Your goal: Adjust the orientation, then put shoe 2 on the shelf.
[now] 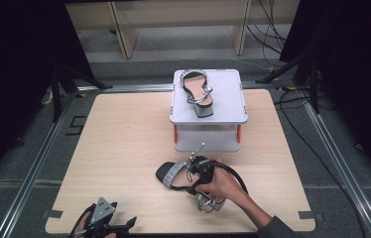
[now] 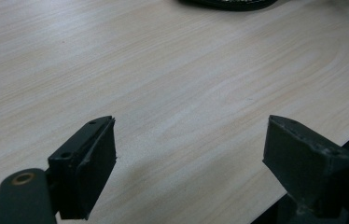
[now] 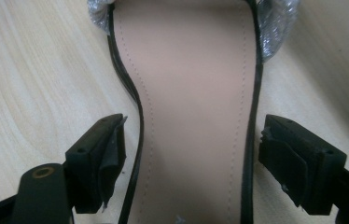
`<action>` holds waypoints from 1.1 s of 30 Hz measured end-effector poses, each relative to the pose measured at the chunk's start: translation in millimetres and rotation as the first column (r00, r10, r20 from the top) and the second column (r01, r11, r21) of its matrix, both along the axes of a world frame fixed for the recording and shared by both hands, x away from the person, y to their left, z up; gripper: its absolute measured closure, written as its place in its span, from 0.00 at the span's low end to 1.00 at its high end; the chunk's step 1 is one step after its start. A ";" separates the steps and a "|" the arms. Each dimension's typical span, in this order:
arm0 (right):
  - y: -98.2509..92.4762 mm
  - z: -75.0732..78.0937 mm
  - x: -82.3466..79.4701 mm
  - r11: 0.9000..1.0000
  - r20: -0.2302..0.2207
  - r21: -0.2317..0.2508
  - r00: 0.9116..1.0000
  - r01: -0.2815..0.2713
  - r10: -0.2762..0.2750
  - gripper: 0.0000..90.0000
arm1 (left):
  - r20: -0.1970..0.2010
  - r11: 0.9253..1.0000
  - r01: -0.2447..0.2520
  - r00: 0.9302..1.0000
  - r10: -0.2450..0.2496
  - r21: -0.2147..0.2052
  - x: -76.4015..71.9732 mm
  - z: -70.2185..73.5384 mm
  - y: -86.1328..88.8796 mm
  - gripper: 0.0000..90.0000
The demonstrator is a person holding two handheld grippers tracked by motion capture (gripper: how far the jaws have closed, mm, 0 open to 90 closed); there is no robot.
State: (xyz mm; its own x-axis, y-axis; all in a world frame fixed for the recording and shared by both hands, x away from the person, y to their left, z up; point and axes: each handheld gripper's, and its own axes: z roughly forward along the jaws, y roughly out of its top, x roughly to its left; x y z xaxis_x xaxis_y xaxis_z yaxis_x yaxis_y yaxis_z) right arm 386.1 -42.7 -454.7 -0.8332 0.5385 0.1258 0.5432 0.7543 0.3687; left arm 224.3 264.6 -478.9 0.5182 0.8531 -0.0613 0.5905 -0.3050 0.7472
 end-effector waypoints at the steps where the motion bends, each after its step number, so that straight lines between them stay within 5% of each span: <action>1: 0.4 -0.5 -1.0 1.000 -0.012 -0.004 1.000 0.006 -0.006 0.25 | -0.007 1.000 0.002 1.000 -0.002 0.006 0.2 0.8 0.4 0.18; 13: 7.6 -5.2 -3.2 0.998 0.039 -0.055 0.999 -0.031 0.033 0.35 | -0.006 0.999 0.016 1.000 -0.016 0.045 1.0 0.4 1.8 0.18; 17: 8.7 -5.1 -6.3 0.997 0.068 -0.078 0.997 -0.023 0.028 0.39 | -0.003 1.000 0.008 1.000 -0.008 0.008 0.3 -0.3 0.1 0.18; 20: 9.2 -4.9 -6.7 0.996 0.081 -0.087 0.996 -0.029 0.036 0.40 | -0.005 0.999 0.013 1.000 -0.012 0.039 0.9 0.8 1.6 0.18; 22: 8.8 -4.8 -6.8 0.996 0.079 -0.083 0.996 -0.022 0.029 0.41 | -0.002 1.000 0.004 1.000 -0.004 0.004 0.3 0.6 -0.1 0.18; 25: 7.5 -4.9 -4.5 0.996 0.079 -0.081 0.996 -0.040 0.046 0.41 | -0.006 0.999 0.013 1.000 -0.013 0.043 1.0 0.3 1.4 0.18; 33: 5.0 -4.5 -1.8 0.996 0.075 -0.073 0.995 -0.059 0.065 0.42 | -0.001 0.999 0.012 1.000 -0.012 0.039 0.0 0.7 1.7 0.18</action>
